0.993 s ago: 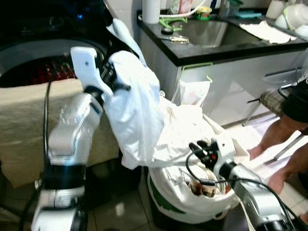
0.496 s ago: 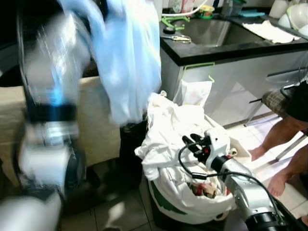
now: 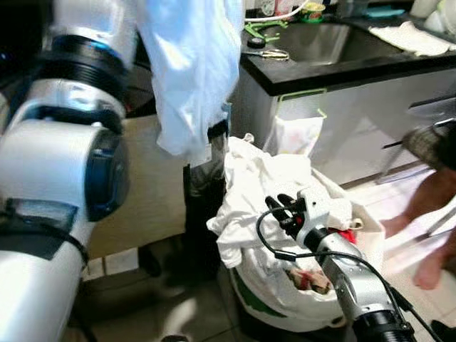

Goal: Clothes washing

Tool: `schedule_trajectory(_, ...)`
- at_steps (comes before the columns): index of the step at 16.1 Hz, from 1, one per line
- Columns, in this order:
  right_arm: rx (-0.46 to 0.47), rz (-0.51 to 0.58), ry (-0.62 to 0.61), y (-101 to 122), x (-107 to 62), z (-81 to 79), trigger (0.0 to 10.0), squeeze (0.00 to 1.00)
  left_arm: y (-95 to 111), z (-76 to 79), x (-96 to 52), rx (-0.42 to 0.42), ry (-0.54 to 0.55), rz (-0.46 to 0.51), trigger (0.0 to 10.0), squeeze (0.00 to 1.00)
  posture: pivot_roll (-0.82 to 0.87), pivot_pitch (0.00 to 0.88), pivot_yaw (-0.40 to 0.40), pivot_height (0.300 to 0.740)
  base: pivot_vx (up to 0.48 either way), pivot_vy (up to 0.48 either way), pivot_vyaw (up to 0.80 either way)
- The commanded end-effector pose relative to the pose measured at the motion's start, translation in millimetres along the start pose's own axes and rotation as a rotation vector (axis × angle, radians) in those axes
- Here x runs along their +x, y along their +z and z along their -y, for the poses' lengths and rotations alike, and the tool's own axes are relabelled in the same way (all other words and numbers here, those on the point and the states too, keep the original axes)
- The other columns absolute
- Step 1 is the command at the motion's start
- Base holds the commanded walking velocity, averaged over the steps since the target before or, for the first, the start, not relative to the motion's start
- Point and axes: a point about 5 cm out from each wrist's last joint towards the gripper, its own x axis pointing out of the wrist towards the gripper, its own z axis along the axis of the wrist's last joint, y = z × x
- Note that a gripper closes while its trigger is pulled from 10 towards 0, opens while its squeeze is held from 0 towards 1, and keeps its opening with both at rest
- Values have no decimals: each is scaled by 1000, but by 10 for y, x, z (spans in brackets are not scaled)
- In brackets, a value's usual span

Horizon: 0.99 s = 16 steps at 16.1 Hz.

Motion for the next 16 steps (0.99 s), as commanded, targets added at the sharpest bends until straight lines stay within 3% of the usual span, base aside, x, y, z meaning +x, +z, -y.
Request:
schedule_trajectory(1, -20, 51, -28, 126, -9, 17, 10000, 0, 108, 17, 26, 52, 11, 21, 0, 0, 10, 0, 58, 727, 0, 0, 0)
schedule_trajectory(3, -46, 162, -58, 489, 59, -90, 10000, 0, 38, 42, 46, 94, 35, -27, 0, 0, -42, 0, 114, 727, 0, 0, 0)
schedule_trajectory(7, -74, 269, -98, 779, 149, -87, 10000, 0, -25, 89, 56, 64, 48, -32, 0, 0, -81, 0, 141, 727, 0, 0, 294)
schedule_trajectory(11, -86, 242, -92, 782, 126, -117, 10000, 0, -187, 176, 46, 61, 25, -67, 0, 0, -80, 0, 127, 727, 0, 0, 544)
schedule_trajectory(16, -86, 234, -79, 776, 157, -145, 10000, 0, -386, 140, 1, 36, 52, -116, 0, 0, -68, 0, 112, 727, 0, 0, 517)
